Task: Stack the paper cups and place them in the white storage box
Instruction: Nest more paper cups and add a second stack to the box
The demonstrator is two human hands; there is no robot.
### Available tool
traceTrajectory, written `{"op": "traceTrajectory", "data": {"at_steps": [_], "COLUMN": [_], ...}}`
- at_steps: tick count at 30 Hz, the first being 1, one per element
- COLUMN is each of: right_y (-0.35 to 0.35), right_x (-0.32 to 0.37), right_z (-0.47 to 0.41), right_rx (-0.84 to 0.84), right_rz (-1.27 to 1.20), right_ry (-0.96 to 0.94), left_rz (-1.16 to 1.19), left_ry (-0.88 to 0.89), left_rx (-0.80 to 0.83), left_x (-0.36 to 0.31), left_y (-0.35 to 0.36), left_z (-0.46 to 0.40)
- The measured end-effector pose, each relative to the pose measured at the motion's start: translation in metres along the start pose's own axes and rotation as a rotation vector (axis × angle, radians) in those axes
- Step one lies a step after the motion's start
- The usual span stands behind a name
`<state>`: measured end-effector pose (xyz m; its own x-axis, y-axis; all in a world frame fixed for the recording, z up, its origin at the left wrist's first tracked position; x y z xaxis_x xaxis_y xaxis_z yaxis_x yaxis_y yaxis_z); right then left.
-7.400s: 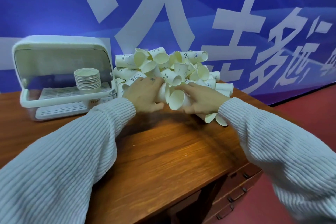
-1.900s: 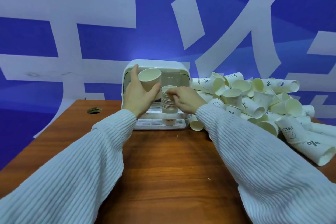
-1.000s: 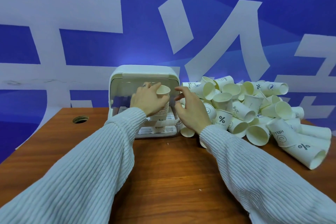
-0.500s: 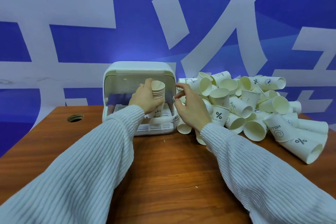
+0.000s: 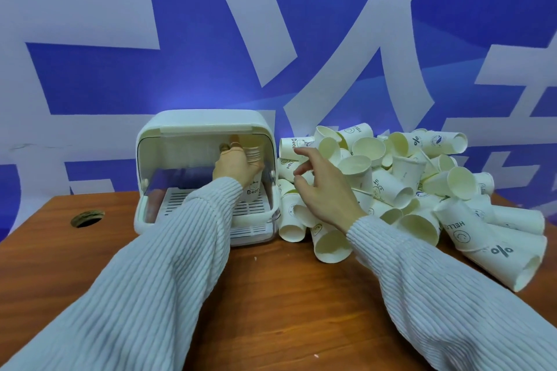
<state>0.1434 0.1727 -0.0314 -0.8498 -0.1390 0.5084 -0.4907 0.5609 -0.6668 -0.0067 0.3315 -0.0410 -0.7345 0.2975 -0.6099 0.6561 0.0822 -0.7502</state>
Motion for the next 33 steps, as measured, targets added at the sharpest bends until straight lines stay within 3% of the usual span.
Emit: {"op": "traceTrajectory", "data": {"at_steps": [7, 14, 16, 21, 24, 28, 33], "right_y": [-0.012, -0.049, -0.057, -0.072, -0.068, -0.045, -0.018], "right_x": [-0.008, -0.028, -0.037, -0.037, -0.035, -0.038, -0.038], "right_z": [0.007, 0.030, 0.038, 0.062, 0.075, 0.096, 0.115], "right_rx": [0.049, 0.062, 0.084, 0.185, 0.188, 0.235, 0.209], "right_rz": [0.003, 0.079, 0.140, 0.267, 0.313, 0.227, 0.163], "right_ry": [0.023, 0.121, 0.138, 0.067, 0.114, 0.322, 0.422], "left_rz": [0.103, 0.070, 0.020, -0.309, -0.221, -0.269, -0.305], "left_ry": [-0.068, 0.172, 0.300, 0.653, 0.533, 0.341, 0.335], "left_rx": [-0.013, -0.364, -0.313, 0.071, 0.073, 0.128, 0.113], "left_x": [-0.004, -0.034, -0.048, -0.075, -0.081, -0.086, -0.087], "left_y": [-0.002, -0.027, -0.022, 0.016, 0.026, 0.039, 0.051], "left_z": [0.018, 0.068, 0.085, 0.119, 0.125, 0.123, 0.130]}}
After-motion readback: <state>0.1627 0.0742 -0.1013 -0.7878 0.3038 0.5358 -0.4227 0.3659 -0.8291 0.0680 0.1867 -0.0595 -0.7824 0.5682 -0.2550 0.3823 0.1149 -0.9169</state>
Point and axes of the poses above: each hand's wrist, its own z-axis away from the middle knuckle, its own y-axis out of the palm, x = y × z, the point moved 5 cm from there along -z, towards the middle knuckle, and after that the axes turned 1 degree about -y, right-handed, at the moved point
